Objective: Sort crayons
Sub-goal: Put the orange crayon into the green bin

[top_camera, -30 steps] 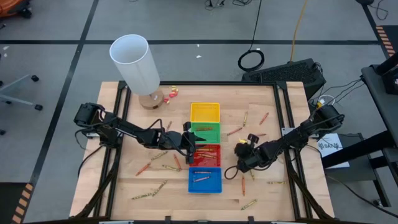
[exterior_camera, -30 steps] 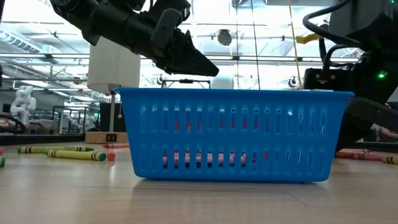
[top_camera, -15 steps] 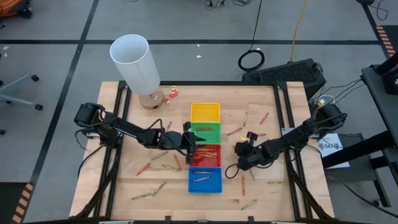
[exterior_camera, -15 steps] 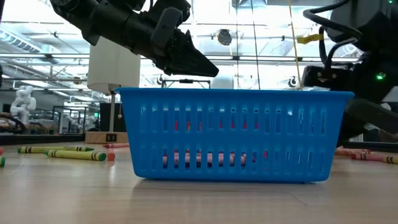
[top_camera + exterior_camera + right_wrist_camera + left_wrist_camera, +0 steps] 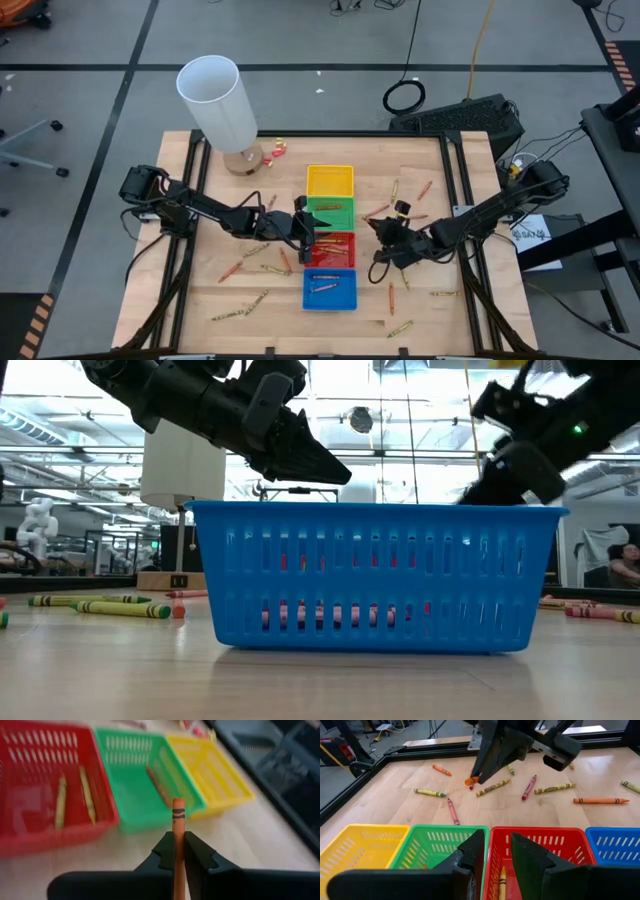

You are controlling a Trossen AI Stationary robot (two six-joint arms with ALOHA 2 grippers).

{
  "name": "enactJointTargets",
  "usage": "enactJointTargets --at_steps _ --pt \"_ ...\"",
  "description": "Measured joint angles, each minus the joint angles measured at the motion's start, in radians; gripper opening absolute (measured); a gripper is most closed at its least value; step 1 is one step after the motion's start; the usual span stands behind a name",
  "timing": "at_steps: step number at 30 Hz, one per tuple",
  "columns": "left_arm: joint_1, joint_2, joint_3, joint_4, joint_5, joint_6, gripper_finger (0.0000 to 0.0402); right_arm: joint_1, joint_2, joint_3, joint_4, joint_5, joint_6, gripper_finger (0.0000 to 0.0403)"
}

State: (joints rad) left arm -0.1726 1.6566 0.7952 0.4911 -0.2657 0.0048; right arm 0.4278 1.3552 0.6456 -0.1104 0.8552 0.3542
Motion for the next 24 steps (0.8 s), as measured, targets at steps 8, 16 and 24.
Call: enactJointTargets --at_steps 8,16,24 --pt "0.000 0.000 0.000 0.000 -0.002 -0.005 0.0096 -0.048 0.000 0.000 0.343 -0.001 -0.277 0.0002" --pt "0.000 0.000 0.000 0.031 -0.026 -0.026 0.0096 -0.140 0.014 0.002 0.553 -0.181 -0.403 0.0002" --pt "-0.001 -0.002 0.000 0.016 -0.059 -0.054 0.0096 -0.229 0.112 0.002 0.598 -0.286 -0.375 0.0002"
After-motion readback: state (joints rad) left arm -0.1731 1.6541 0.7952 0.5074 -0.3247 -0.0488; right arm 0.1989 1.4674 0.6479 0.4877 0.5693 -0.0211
